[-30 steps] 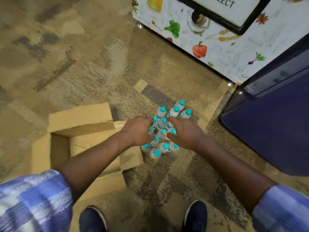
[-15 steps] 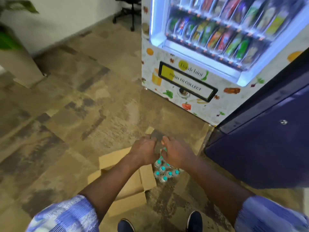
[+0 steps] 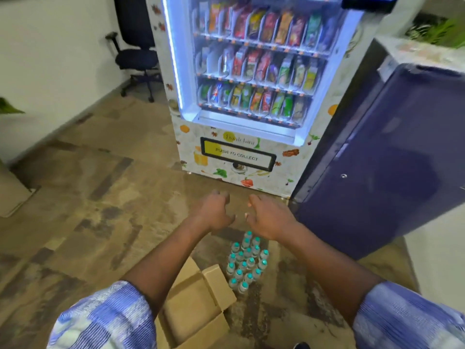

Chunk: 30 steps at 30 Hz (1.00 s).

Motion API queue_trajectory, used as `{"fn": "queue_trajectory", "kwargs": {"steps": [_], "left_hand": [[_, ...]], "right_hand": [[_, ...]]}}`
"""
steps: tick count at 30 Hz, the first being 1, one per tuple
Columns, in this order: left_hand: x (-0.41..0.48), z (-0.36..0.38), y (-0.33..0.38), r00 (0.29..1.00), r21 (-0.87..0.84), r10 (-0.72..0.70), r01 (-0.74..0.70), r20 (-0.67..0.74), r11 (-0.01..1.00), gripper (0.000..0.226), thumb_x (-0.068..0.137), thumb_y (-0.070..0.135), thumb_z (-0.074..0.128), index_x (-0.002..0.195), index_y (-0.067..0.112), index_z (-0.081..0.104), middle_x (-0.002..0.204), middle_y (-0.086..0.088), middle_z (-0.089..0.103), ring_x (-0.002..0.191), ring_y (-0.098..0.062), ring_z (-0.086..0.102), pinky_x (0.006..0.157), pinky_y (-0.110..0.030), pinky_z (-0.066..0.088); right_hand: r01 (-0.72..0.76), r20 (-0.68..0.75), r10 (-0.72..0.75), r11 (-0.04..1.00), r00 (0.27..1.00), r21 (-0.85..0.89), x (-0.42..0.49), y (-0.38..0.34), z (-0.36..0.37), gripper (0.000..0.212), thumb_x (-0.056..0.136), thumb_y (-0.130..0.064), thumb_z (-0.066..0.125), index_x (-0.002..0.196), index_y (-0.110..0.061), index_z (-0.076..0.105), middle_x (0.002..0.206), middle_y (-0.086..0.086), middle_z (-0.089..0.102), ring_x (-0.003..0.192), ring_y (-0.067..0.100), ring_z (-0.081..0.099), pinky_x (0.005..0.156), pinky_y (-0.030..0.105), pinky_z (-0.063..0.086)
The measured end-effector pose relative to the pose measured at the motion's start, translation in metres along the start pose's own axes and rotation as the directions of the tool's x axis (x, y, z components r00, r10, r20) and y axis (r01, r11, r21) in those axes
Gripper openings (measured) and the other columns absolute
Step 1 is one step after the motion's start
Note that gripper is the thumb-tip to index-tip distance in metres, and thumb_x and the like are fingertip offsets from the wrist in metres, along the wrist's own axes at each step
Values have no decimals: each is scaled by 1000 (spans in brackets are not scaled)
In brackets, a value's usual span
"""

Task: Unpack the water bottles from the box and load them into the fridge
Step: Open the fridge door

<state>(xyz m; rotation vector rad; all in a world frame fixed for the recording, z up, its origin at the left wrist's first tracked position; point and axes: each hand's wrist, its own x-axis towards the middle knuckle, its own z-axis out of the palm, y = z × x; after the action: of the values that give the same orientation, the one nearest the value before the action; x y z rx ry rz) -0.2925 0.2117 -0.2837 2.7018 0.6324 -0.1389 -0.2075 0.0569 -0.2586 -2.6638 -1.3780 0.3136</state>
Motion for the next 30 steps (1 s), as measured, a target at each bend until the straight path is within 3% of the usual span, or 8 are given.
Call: {"fn": "queue_trajectory", "kwargs": {"steps": [9, 13, 21, 30], "left_hand": [[40, 7, 120, 982, -108, 179, -185, -67, 977, 42, 80, 44, 68, 112, 19, 58, 107, 0, 57, 94, -18, 58, 79, -33, 51], [71, 18, 190, 971, -161, 228, -237, -74, 958, 33, 77, 46, 68, 99, 23, 58, 98, 2, 60, 89, -17, 60, 76, -33, 53], [136, 34, 333, 952, -171, 282, -300, -120, 938, 41, 79, 50, 70, 107, 20, 60, 99, 1, 61, 86, -17, 60, 77, -36, 54], [209, 7, 421, 911, -153, 356, -390, -209, 908, 38, 83, 49, 69, 106, 21, 60, 99, 3, 61, 84, -13, 57, 76, -33, 54]], "right_hand": [[-95, -157, 102, 994, 982, 48, -46, 96, -66, 32, 96, -41, 51, 122, -24, 51, 116, -1, 60, 102, 21, 57, 75, 33, 38], [-129, -197, 135, 991, 971, 42, -66, 161, -91, 31, 95, -40, 51, 122, -23, 51, 114, -1, 60, 104, 23, 59, 78, 34, 43], [-212, -273, 204, 977, 940, 0, -88, 303, -144, 30, 95, -44, 51, 116, -22, 52, 113, 1, 61, 100, 25, 60, 80, 38, 46], [-260, -381, 240, 966, 893, 0, -76, 388, -206, 32, 94, -45, 53, 118, -24, 50, 117, 1, 60, 104, 23, 58, 85, 38, 47]]}}
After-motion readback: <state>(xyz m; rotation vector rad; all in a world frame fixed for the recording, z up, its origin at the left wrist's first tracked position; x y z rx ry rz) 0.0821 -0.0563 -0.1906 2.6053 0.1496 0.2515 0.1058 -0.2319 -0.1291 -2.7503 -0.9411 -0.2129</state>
